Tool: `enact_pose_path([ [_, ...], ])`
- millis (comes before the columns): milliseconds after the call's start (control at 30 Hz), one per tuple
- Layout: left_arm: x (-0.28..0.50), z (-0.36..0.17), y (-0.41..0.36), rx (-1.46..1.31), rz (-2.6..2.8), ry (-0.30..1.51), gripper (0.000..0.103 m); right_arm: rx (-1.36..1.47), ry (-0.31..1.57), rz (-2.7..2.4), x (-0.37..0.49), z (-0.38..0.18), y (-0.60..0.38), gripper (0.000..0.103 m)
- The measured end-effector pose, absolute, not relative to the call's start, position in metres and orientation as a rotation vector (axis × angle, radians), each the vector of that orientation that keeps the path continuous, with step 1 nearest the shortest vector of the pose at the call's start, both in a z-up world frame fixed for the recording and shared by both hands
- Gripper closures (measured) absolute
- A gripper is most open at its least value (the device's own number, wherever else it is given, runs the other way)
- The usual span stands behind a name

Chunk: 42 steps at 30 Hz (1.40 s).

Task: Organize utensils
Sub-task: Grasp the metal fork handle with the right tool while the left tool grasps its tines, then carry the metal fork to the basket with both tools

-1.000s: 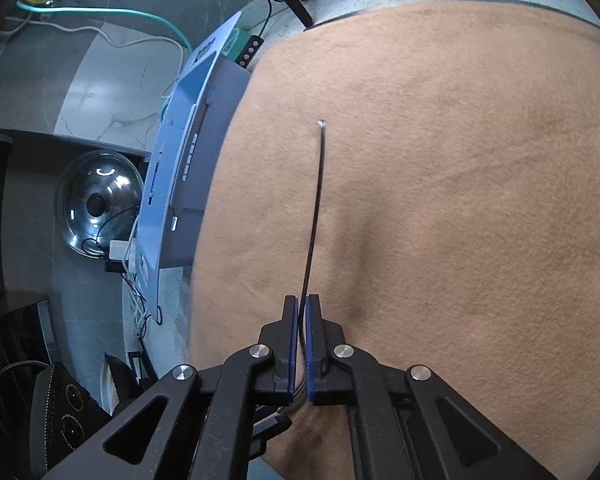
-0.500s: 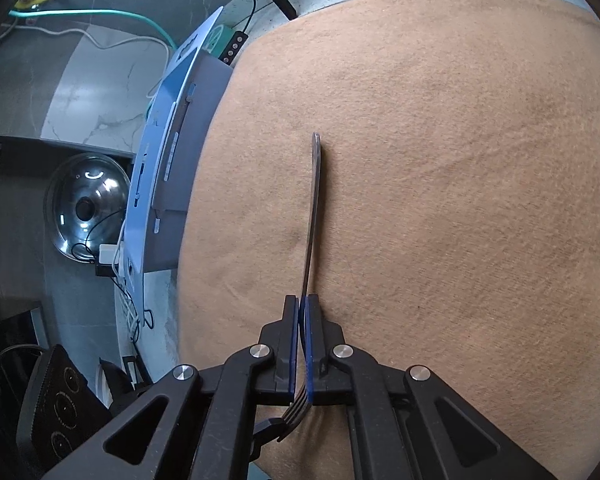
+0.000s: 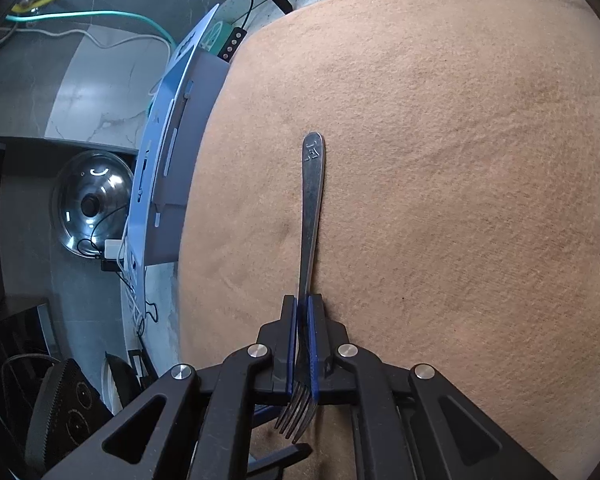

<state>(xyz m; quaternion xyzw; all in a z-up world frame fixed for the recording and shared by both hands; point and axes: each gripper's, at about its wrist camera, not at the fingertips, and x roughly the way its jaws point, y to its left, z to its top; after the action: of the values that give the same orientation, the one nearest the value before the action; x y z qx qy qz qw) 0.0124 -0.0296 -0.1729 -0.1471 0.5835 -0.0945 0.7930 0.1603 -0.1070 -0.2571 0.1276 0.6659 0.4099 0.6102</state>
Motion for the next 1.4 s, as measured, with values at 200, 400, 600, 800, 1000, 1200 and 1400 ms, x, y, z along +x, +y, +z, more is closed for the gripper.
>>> enact_pose_path([
  [200, 0.016, -0.174, -0.038, -0.273, -0.184, 1.251, 0.076, 0.322, 1.556, 0.957, 0.162, -0.261, -0.109, 0.097],
  [400, 0.009, -0.169, -0.035, -0.266, -0.197, 1.237, 0.078, 0.34, 1.575, 0.973, 0.161, -0.267, -0.104, 0.096],
  [600, -0.001, -0.159, -0.023, -0.286, -0.198, 1.207, 0.079, 0.322, 1.559, 0.968, 0.157, -0.261, -0.1, 0.098],
  [800, -0.004, -0.145, -0.003, -0.289, -0.191, 1.166, 0.079, 0.342, 1.533, 0.978, 0.159, -0.246, -0.09, 0.098],
  [1000, -0.011, -0.127, 0.025, -0.284, -0.178, 1.121, 0.079, 0.326, 1.479, 1.008, 0.157, -0.218, -0.063, 0.098],
  [1200, -0.01, -0.111, 0.07, -0.291, -0.149, 1.082, 0.08, 0.302, 1.434, 1.045, 0.161, -0.191, -0.017, 0.098],
  [1400, -0.003, -0.104, 0.115, -0.302, -0.113, 1.061, 0.08, 0.288, 1.418, 1.076, 0.162, -0.178, 0.036, 0.098],
])
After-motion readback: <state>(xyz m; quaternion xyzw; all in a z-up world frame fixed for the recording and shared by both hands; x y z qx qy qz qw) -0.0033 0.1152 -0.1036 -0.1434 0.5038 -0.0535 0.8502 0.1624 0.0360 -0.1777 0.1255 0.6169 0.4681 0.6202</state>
